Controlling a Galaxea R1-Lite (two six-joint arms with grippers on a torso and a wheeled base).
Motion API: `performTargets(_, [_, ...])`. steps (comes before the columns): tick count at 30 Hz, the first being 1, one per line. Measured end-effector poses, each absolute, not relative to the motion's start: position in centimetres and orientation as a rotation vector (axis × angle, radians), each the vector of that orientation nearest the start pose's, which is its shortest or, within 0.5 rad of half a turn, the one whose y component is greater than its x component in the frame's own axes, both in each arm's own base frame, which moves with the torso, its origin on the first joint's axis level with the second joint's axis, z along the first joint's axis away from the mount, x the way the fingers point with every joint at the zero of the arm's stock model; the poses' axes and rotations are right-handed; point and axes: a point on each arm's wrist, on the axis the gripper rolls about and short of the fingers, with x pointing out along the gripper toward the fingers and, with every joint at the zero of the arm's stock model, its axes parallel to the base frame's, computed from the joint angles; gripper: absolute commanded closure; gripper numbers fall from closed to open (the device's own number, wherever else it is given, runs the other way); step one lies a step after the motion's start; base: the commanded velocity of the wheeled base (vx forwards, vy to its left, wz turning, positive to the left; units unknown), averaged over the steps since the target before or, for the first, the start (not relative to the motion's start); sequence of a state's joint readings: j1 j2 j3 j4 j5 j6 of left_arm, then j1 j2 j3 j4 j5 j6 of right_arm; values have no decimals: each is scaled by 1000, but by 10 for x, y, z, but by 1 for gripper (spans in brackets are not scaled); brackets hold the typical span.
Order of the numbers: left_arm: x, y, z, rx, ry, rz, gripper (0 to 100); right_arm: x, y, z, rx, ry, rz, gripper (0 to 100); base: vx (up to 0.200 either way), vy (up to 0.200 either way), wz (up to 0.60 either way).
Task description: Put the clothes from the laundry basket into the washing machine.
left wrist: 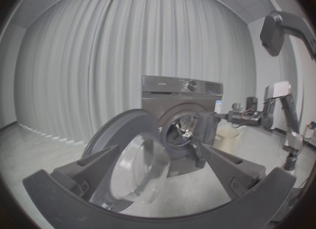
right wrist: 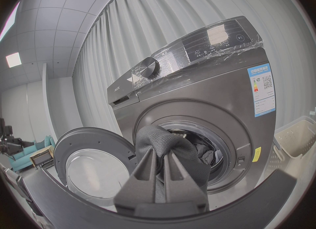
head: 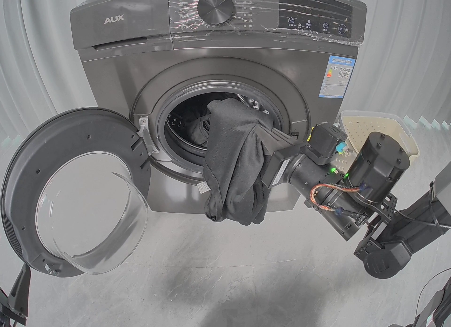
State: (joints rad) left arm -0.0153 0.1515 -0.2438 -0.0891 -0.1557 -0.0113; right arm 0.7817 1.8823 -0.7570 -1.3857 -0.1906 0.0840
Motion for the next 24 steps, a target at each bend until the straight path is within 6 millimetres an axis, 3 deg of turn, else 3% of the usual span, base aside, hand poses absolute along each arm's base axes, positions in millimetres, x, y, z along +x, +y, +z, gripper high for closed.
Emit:
performTargets(6, [3,-8,182,-3,-71,-392,0,245,235,194,216,-235,597,100,0,0,0])
performTargets(13, [56,-17,195,-11,34,-580,0,249,237,200,225,-259,592,100,0,0,0])
performTargets(24, [121,-48,176,-19,212,-744,0,254,239,199,227,-263,587,100,0,0,0])
